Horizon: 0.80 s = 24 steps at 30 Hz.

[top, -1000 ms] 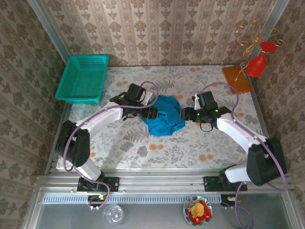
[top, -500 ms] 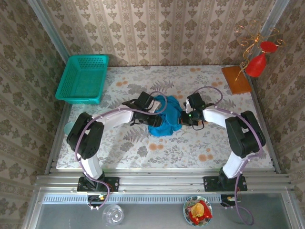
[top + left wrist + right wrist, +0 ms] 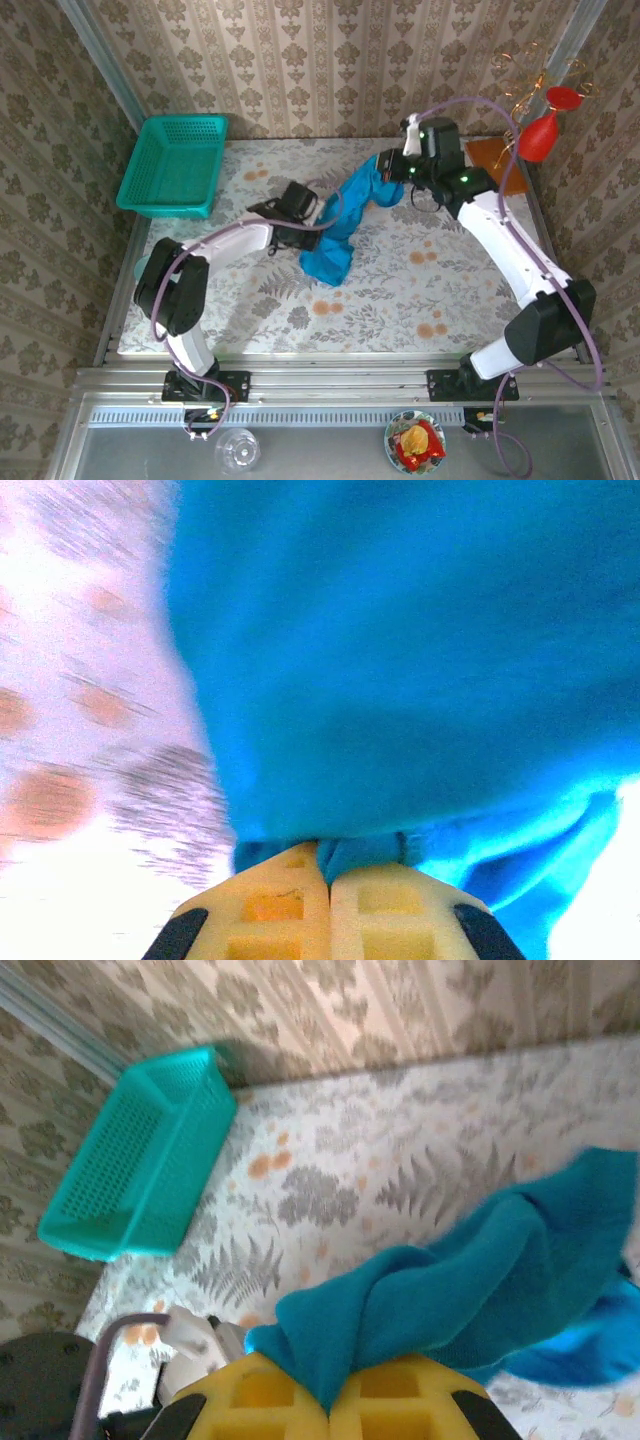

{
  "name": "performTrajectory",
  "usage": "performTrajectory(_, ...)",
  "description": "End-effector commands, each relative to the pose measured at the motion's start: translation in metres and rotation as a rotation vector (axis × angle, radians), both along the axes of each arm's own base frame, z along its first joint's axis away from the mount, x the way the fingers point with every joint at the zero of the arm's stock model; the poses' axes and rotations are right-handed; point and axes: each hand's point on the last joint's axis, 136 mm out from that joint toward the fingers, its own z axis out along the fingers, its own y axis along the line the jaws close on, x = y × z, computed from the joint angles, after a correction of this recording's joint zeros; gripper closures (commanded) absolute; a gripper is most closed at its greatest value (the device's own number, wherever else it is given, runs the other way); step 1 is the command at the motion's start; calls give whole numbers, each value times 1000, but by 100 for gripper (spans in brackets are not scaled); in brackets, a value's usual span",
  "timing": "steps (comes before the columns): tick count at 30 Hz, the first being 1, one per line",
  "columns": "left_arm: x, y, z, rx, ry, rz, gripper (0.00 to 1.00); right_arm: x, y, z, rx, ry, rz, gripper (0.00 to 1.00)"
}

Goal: Fold the inside-out t-shirt

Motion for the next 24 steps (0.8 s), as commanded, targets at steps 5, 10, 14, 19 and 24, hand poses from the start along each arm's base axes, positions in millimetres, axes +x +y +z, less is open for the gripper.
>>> performTrajectory(5,62,99,186,-69,-398,135,100,-34,-74,104,-89,-205,-188,100)
performTrajectory(10,44,129,223,-84,-457,147,100,-70,-120,112,-145,-221,-331,100)
performTrajectory(14,17,121,206,-167,-407,116,100,-87,-132,74,-148,-146,-371,100)
performTrajectory(19,-15,89,115,-269,-124,64,77,-88,-162,-35,-227,149,-478,61)
performTrajectory(24,-28,93,65,-203,-38,136,55,-90,-158,-98,-242,323,-446,43)
